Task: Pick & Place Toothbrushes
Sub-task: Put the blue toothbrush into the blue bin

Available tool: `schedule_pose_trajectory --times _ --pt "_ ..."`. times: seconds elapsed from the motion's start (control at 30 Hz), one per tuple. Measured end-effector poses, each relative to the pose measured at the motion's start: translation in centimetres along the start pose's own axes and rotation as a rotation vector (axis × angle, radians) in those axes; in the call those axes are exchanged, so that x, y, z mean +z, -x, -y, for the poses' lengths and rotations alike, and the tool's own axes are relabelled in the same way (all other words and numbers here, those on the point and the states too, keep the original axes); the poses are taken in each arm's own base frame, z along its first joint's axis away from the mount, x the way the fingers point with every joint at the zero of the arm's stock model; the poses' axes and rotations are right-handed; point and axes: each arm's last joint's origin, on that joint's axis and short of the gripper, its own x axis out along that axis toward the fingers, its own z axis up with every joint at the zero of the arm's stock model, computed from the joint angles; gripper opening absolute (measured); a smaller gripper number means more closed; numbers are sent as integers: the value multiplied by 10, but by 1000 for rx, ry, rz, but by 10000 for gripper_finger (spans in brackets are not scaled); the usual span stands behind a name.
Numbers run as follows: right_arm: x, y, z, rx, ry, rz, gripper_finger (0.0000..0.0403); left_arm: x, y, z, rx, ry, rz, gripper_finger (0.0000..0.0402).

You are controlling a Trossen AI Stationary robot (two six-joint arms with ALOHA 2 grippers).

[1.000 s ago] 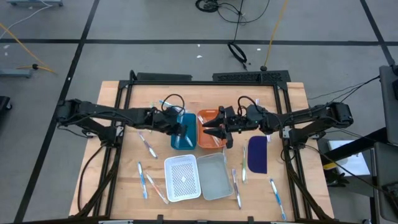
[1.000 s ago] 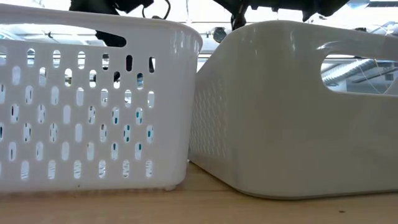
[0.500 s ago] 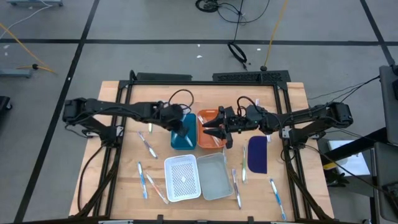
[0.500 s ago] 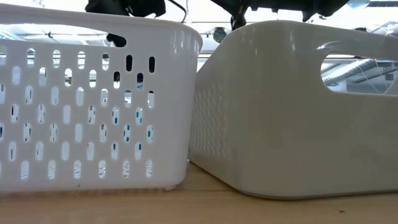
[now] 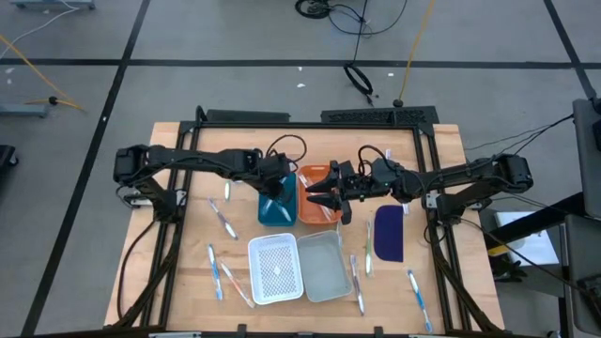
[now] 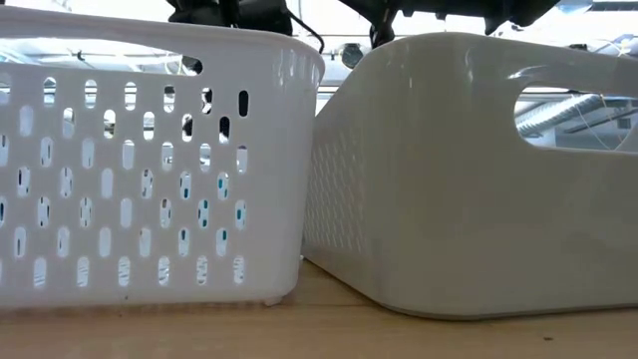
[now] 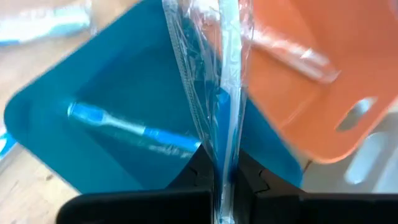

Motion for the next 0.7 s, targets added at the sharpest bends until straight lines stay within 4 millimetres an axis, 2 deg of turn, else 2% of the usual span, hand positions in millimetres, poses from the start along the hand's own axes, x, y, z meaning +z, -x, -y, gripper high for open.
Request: schedule_pose_trajectory --times 0.7 --pt "0 0 0 0 0 0 128 1 -9 -1 50 -47 16 7"
